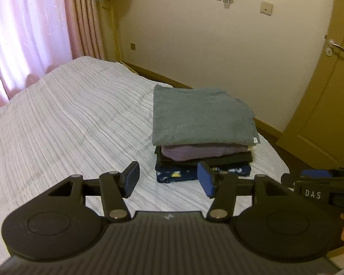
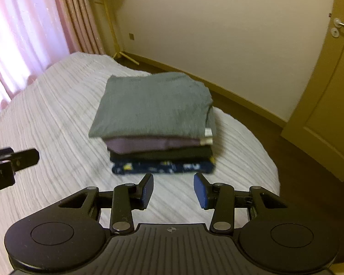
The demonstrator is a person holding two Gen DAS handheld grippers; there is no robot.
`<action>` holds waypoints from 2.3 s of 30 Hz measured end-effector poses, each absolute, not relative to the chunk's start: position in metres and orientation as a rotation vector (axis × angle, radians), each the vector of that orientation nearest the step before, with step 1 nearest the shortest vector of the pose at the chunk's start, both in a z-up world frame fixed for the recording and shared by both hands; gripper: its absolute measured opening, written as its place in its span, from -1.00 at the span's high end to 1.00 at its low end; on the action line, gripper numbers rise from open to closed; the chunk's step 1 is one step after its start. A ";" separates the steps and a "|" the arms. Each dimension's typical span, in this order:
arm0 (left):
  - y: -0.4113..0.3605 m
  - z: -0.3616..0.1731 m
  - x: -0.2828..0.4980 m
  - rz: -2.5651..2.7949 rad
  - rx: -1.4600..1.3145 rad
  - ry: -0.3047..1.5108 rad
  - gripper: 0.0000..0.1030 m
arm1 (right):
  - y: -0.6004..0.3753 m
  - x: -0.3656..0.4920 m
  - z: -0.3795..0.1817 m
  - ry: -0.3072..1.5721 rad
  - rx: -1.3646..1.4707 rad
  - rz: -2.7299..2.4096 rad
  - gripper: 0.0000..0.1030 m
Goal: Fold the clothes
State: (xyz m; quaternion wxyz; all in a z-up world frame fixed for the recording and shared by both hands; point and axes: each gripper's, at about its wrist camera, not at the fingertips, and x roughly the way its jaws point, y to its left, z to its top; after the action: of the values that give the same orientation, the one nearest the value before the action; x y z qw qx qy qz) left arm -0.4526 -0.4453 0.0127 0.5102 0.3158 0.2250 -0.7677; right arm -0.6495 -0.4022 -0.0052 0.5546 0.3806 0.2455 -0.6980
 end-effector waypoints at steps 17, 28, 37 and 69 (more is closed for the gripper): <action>-0.398 0.038 -0.474 -1.840 0.751 0.547 -0.11 | -0.342 -0.653 0.032 0.414 0.843 -1.680 0.16; -0.438 0.026 -0.510 -1.771 0.806 0.592 -0.11 | -0.388 -0.678 0.020 0.501 0.892 -1.609 0.16; -0.465 0.012 -0.535 -1.736 0.863 0.651 -0.11 | -0.420 -0.703 0.006 0.579 0.941 -1.582 0.16; -0.525 -0.027 -0.551 -1.689 0.918 0.720 -0.11 | -0.492 -0.714 -0.031 0.687 0.997 -1.488 0.16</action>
State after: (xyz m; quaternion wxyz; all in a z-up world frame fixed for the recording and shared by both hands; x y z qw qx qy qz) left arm -0.5509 -0.5251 -0.0274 0.5179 0.3826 0.2998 -0.7040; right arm -0.7144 -0.4916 -0.0309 0.5743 0.4256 0.2930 -0.6350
